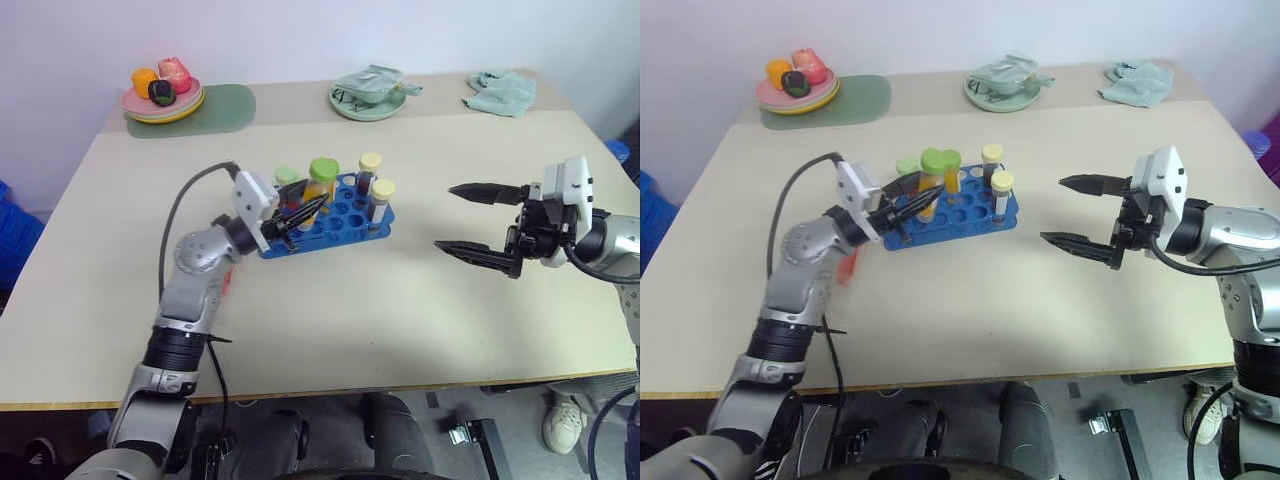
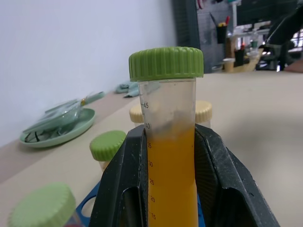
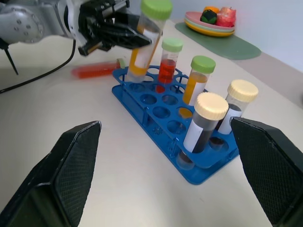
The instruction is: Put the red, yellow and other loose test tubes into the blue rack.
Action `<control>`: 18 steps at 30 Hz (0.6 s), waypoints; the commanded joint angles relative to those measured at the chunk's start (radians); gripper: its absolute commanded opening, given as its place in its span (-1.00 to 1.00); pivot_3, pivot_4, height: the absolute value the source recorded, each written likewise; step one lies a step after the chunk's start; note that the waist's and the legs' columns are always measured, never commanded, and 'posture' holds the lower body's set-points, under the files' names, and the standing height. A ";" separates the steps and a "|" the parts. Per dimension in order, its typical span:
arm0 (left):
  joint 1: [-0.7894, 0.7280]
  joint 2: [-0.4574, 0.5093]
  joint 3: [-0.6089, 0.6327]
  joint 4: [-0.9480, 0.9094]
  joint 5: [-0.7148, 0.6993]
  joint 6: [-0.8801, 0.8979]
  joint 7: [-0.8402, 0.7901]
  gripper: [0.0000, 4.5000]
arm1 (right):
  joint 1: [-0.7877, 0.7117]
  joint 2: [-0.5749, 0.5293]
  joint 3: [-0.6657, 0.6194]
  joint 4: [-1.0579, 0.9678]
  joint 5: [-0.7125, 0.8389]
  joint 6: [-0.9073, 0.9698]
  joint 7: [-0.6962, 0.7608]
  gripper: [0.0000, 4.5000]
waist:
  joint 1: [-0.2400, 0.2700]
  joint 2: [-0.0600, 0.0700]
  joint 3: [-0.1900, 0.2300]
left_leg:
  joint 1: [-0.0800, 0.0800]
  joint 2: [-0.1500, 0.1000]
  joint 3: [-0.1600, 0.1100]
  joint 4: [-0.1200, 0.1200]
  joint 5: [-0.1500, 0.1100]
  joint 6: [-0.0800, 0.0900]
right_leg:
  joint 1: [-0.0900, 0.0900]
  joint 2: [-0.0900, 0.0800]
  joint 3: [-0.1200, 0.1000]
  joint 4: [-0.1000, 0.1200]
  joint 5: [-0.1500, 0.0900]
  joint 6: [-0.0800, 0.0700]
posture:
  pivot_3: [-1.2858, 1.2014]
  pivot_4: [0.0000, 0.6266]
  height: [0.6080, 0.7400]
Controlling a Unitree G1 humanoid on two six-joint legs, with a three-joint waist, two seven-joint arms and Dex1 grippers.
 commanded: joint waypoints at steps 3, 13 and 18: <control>-0.056 -0.026 -0.018 0.062 0.077 -0.114 0.047 -0.68 | -0.003 -0.026 -0.043 -0.038 0.021 0.008 -0.009 1.00 | 0.000 0.000 0.000 | 0.000 0.000 0.000 0.000 0.000 0.000 | 0.000 0.000 0.000 0.000 0.000 0.000 | 0.03 -0.52 1.00; -0.066 -0.079 -0.061 0.183 0.183 -0.238 0.138 -0.68 | 0.004 -0.037 -0.056 -0.046 0.025 0.025 -0.016 1.00 | 0.001 0.000 0.000 | 0.000 0.000 0.000 0.000 0.000 0.000 | 0.000 0.000 0.000 0.000 0.000 0.000 | 0.03 -0.52 1.00; -0.087 -0.104 -0.080 0.221 0.199 -0.266 0.151 -0.68 | 0.005 -0.038 -0.058 -0.052 0.026 0.031 -0.023 1.00 | 0.001 0.000 0.000 | 0.000 0.000 0.000 0.000 0.000 0.000 | 0.000 0.000 0.000 0.000 0.000 0.001 | 0.03 -0.52 1.00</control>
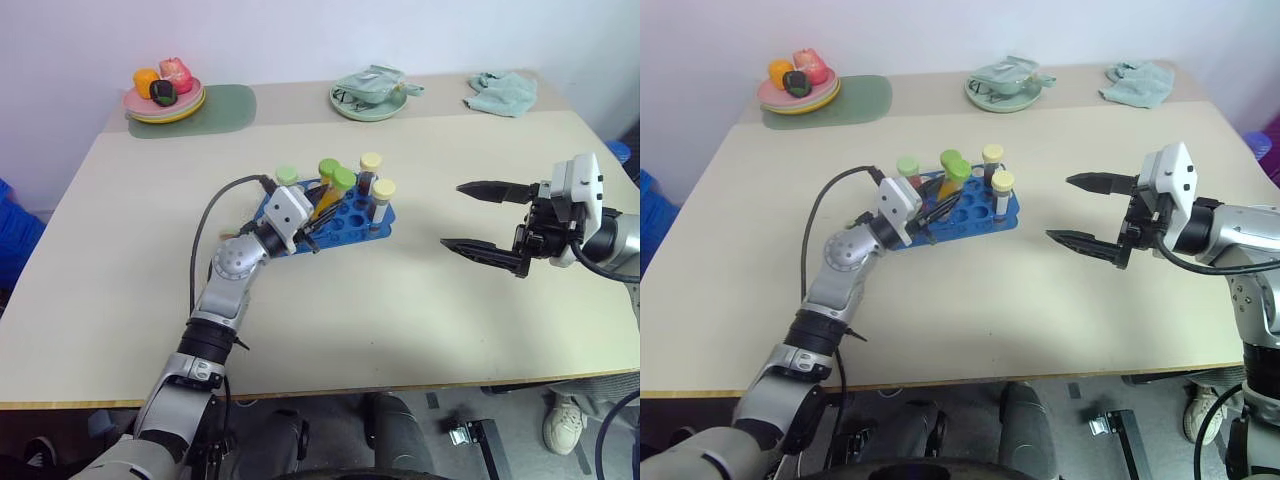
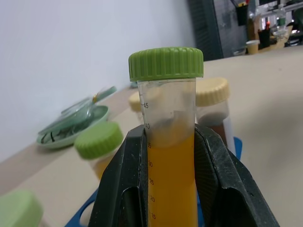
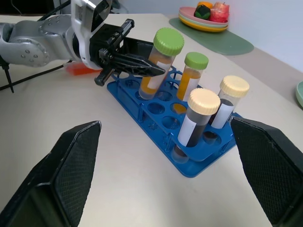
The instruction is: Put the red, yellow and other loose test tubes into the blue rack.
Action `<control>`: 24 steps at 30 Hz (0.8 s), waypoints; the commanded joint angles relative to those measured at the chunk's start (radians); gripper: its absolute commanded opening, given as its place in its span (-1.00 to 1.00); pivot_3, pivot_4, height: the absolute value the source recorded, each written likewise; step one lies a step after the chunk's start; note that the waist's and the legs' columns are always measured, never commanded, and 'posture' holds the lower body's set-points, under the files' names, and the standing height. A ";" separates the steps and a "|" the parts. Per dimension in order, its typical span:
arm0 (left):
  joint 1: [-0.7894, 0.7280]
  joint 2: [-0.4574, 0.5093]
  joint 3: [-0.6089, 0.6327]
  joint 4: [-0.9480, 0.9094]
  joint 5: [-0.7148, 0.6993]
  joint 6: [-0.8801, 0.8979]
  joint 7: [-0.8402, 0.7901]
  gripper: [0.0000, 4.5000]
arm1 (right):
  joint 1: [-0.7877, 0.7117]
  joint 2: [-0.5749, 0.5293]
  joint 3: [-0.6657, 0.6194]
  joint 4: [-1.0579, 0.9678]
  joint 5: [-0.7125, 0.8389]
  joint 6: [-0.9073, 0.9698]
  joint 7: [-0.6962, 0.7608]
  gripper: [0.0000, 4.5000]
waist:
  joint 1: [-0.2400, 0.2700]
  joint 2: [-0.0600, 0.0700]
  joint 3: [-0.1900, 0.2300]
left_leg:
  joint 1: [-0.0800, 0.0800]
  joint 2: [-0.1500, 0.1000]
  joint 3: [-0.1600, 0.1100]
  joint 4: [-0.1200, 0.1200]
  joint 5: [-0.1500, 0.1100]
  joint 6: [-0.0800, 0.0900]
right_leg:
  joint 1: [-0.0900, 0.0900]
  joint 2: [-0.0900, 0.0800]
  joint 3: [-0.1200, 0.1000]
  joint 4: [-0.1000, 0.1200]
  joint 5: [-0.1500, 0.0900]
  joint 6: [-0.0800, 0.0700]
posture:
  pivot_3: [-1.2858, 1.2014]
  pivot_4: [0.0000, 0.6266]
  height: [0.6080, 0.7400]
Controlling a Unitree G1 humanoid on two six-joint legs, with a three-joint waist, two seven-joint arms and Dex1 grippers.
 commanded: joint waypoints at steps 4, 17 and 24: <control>-0.044 -0.037 -0.011 0.026 -0.002 -0.034 0.010 -0.68 | -0.004 -0.012 -0.031 -0.038 0.018 0.001 -0.013 1.00 | -0.001 0.000 0.000 | 0.000 0.000 0.000 0.000 0.000 0.000 | 0.000 0.000 0.000 0.000 0.000 0.000 | 0.03 -0.52 1.00; -0.026 -0.071 -0.015 0.063 -0.027 -0.012 0.001 -0.68 | 0.007 -0.010 -0.037 -0.050 0.015 -0.004 -0.031 1.00 | 0.000 0.000 0.000 | 0.000 0.000 0.000 0.000 0.000 0.000 | 0.000 0.000 0.000 0.000 0.000 0.000 | 0.03 -0.52 1.00; -0.034 -0.097 0.012 0.089 -0.074 0.020 -0.012 -0.68 | 0.001 -0.008 -0.031 -0.048 0.010 -0.010 -0.039 1.00 | 0.000 0.000 -0.001 | 0.000 0.000 0.000 0.000 0.000 0.000 | 0.000 0.000 0.000 0.000 0.000 0.000 | 0.03 -0.52 1.00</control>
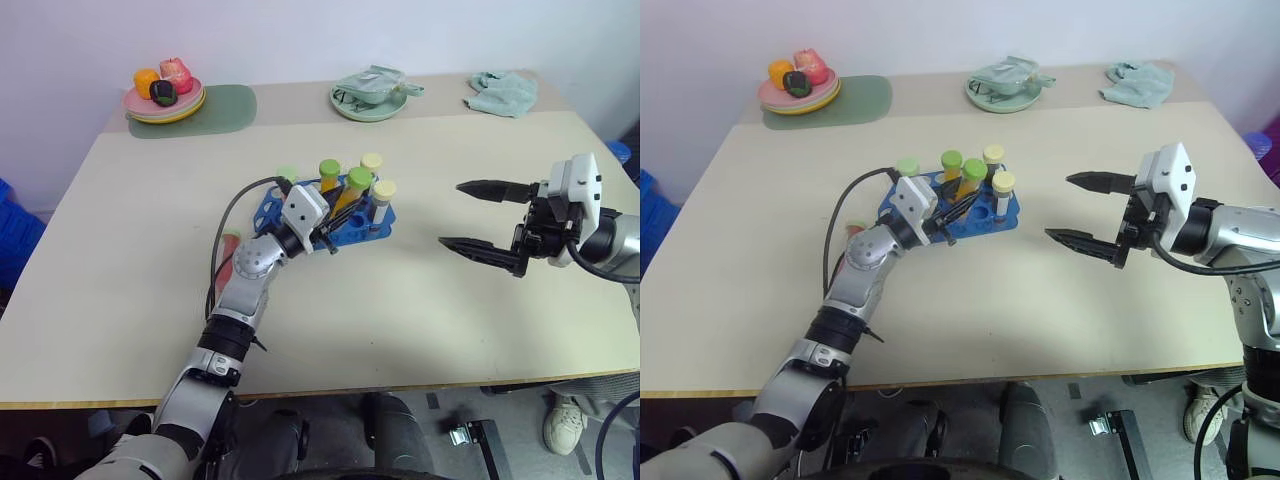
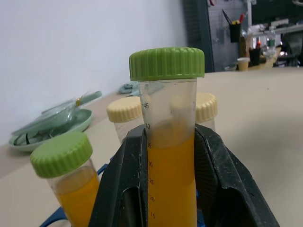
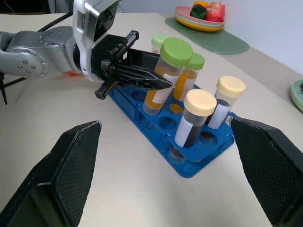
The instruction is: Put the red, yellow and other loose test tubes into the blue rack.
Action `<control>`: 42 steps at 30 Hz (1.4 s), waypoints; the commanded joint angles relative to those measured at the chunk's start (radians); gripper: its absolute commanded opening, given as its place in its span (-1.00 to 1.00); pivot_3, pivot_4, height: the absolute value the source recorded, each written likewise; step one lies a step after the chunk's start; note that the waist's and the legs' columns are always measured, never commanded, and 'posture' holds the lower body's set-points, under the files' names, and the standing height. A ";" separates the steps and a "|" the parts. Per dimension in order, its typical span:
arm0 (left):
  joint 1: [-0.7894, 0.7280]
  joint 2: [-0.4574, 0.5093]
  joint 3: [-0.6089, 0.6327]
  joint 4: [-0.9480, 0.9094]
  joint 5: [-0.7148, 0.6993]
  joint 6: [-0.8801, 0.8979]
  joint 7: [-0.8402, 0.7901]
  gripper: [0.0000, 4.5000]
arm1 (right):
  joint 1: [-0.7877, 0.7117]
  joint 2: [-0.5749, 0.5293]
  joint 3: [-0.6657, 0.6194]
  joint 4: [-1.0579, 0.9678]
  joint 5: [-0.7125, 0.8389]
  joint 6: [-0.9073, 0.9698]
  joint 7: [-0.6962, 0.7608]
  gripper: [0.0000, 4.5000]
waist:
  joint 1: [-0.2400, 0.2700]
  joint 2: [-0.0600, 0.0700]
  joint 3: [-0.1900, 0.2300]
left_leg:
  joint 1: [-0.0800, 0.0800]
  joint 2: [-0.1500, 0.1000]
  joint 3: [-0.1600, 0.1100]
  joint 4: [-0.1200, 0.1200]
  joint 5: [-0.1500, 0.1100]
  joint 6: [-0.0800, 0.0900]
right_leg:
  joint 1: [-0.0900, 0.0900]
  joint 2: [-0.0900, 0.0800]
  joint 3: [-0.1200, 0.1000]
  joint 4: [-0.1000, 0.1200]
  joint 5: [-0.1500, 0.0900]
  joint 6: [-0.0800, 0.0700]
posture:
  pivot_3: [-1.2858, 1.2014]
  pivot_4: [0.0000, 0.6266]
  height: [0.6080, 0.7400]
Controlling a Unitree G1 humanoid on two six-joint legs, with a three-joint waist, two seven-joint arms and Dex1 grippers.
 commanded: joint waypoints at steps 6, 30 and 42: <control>-0.013 -0.009 0.025 0.013 -0.049 0.030 -0.015 -0.68 | -0.013 -0.012 -0.028 -0.017 0.001 -0.028 -0.006 1.00 | -0.001 0.000 0.000 | 0.000 0.000 0.000 0.000 0.000 0.000 | 0.000 0.000 0.000 0.000 0.000 0.000 | 0.03 -0.52 1.00; 0.086 0.060 0.060 -0.194 -0.127 0.120 -0.036 0.98 | -0.049 0.002 0.000 0.026 -0.020 -0.063 -0.002 1.00 | -0.001 0.000 0.000 | 0.000 0.000 0.000 0.000 0.000 0.000 | 0.000 0.000 0.000 0.000 0.000 0.000 | 0.03 -0.52 1.00; 0.214 0.274 0.181 -0.554 -0.231 0.391 -0.016 0.98 | -0.064 0.017 0.028 0.064 -0.035 -0.106 0.014 1.00 | 0.000 0.000 0.000 | 0.000 0.001 0.000 0.000 0.000 0.000 | 0.000 0.000 0.000 0.000 0.000 0.000 | 0.03 -0.52 1.00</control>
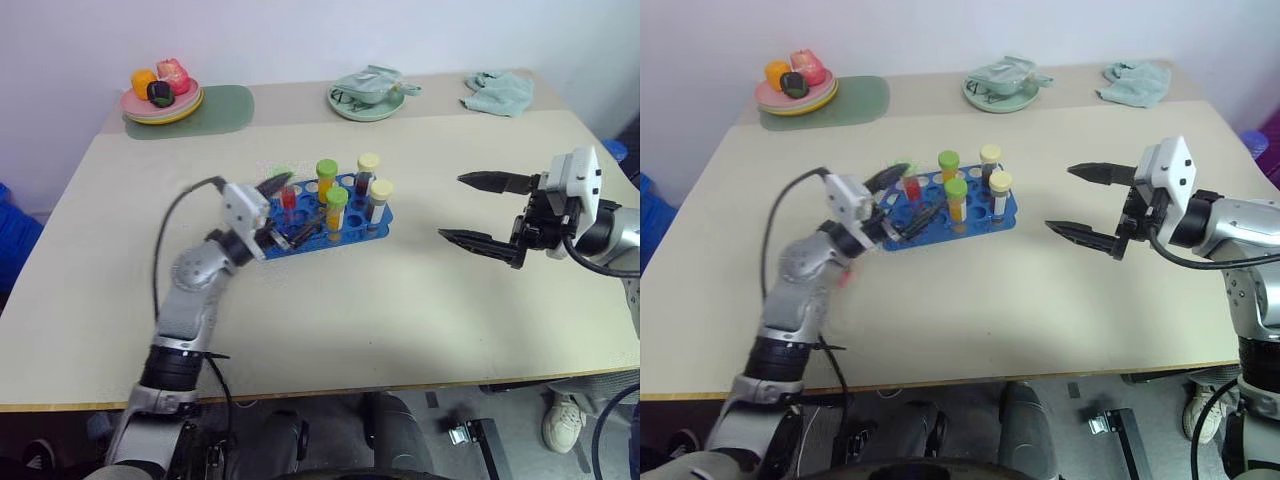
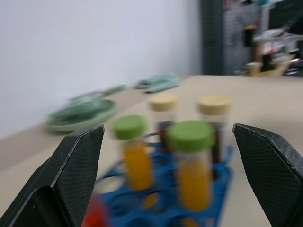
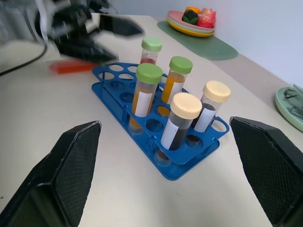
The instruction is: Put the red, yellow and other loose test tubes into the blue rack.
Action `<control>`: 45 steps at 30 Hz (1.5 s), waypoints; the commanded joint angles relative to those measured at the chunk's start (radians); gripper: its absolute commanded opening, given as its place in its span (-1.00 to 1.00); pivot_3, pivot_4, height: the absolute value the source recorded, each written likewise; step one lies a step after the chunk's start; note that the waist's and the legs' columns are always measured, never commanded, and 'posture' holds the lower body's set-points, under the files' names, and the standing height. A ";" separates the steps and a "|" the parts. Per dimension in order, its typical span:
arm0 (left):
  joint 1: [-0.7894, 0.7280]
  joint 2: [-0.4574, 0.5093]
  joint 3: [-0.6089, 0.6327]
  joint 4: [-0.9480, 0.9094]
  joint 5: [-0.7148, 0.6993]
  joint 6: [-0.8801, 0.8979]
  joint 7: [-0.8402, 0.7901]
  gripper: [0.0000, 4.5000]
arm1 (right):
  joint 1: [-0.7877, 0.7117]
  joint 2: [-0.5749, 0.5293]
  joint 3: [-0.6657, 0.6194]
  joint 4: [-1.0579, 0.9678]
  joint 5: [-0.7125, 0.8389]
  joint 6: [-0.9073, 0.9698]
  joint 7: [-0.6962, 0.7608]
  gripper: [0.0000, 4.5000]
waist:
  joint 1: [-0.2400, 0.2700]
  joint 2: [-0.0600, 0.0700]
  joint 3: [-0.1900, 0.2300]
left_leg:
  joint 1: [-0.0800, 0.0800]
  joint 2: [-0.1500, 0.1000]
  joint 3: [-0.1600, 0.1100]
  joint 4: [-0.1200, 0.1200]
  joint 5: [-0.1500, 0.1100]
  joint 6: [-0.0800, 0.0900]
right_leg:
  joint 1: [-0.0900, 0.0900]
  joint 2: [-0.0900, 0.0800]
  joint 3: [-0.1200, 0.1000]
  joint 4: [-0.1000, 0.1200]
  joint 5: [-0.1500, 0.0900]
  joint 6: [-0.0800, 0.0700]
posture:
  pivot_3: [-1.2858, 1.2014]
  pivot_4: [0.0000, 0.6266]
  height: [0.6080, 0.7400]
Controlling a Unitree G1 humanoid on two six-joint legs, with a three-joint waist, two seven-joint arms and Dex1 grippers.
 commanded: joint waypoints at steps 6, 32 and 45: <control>0.024 0.170 0.153 -0.264 -0.172 0.488 0.116 0.98 | -0.032 -0.001 0.000 0.017 0.000 -0.035 0.044 1.00 | -0.003 0.000 0.000 | 0.000 0.000 0.000 0.000 0.000 0.000 | 0.000 0.000 0.000 0.001 0.000 0.000 | 0.03 -0.52 1.00; -0.244 0.377 0.341 -0.196 -0.625 1.591 0.697 0.98 | -0.087 0.022 0.046 0.066 -0.024 -0.060 0.079 1.00 | -0.005 0.000 0.000 | 0.000 0.000 -0.002 -0.001 0.000 -0.001 | -0.002 0.001 0.000 0.002 0.000 0.000 | 0.03 -0.52 1.00; -0.524 0.567 0.043 0.432 -1.184 1.591 1.155 0.98 | -0.097 0.034 0.064 0.063 -0.032 -0.062 0.073 1.00 | -0.006 0.000 0.000 | 0.000 -0.003 -0.005 -0.001 0.000 -0.001 | -0.002 0.000 0.001 0.003 0.000 0.000 | 0.03 -0.52 1.00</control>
